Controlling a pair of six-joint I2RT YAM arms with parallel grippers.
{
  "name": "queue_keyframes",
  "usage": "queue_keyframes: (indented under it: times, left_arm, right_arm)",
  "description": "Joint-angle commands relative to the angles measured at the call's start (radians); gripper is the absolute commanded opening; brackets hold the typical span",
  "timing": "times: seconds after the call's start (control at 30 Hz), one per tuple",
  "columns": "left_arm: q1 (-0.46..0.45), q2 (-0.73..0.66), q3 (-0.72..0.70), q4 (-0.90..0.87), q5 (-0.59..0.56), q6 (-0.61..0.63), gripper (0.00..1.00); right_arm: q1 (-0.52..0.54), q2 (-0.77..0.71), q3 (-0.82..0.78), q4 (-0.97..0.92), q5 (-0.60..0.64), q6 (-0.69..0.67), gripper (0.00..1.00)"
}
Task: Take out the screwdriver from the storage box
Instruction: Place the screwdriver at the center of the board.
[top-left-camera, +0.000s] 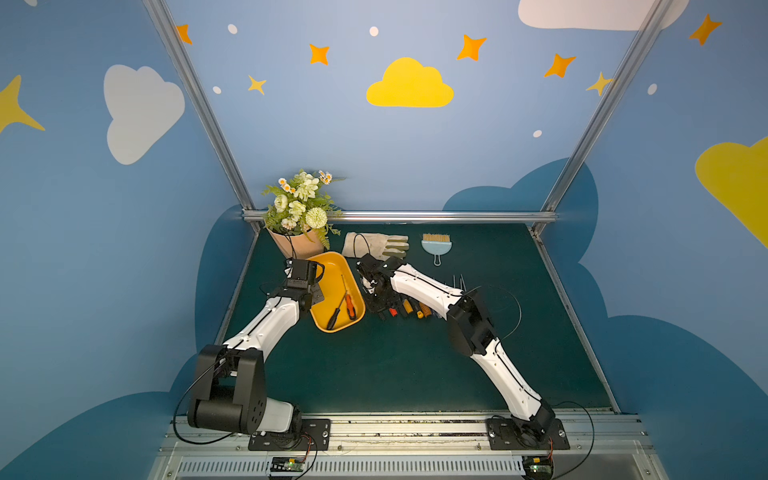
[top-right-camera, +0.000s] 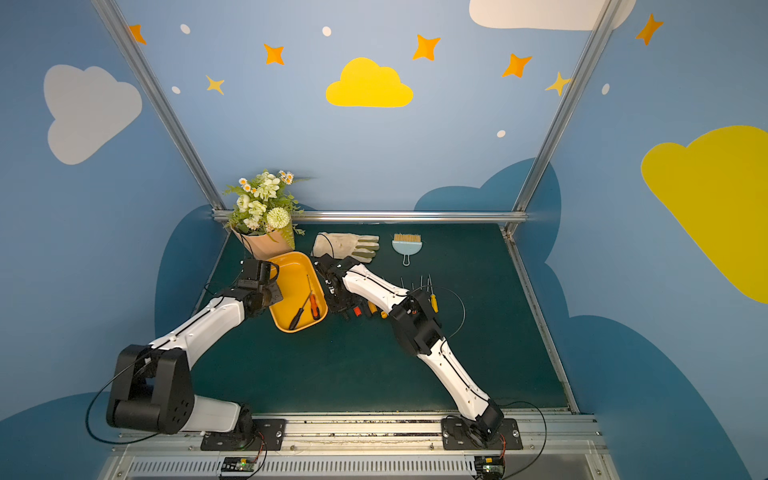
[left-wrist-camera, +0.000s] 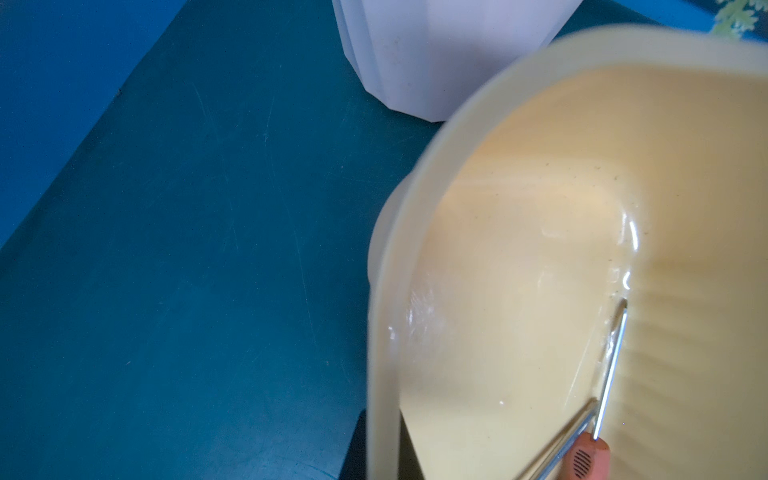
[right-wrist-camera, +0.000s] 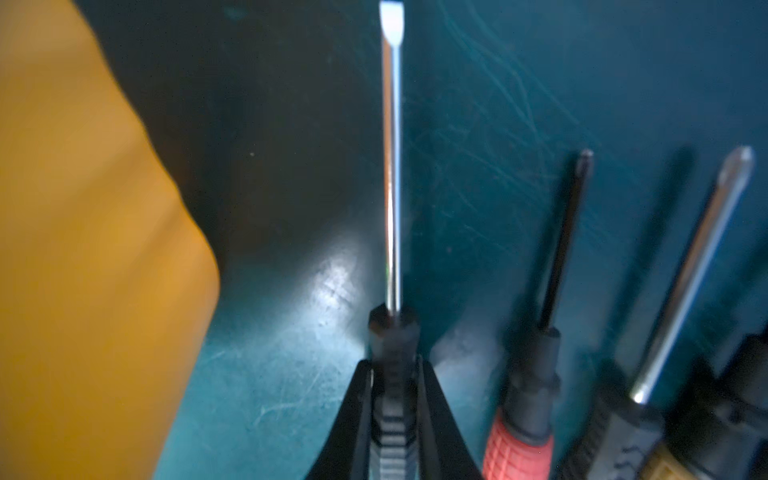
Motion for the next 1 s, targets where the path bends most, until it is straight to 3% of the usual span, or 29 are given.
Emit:
queue_keyframes:
  times: [0.0, 0.57, 0.83, 0.97]
  left_arm:
    - [0.005, -0.008, 0.027, -0.001, -0.003, -0.004, 0.02]
    - [0.005, 0.001, 0.032, -0.006, 0.007, -0.006, 0.02]
    - [0.005, 0.005, 0.034, -0.006, 0.013, -0.010, 0.02]
    - [0.007, 0.004, 0.039, -0.010, 0.010, -0.007, 0.02]
  right_arm:
    - [-0.026, 0.032, 0.017, -0.050, 0.036, 0.001, 0.00]
    - [-0.076, 0.035, 0.005, -0.092, 0.076, 0.042, 0.00]
    - [-0.077, 0.041, 0.011, -0.093, 0.029, 0.032, 0.00]
    - [-0.078, 0.040, 0.022, -0.091, 0.012, 0.038, 0.13]
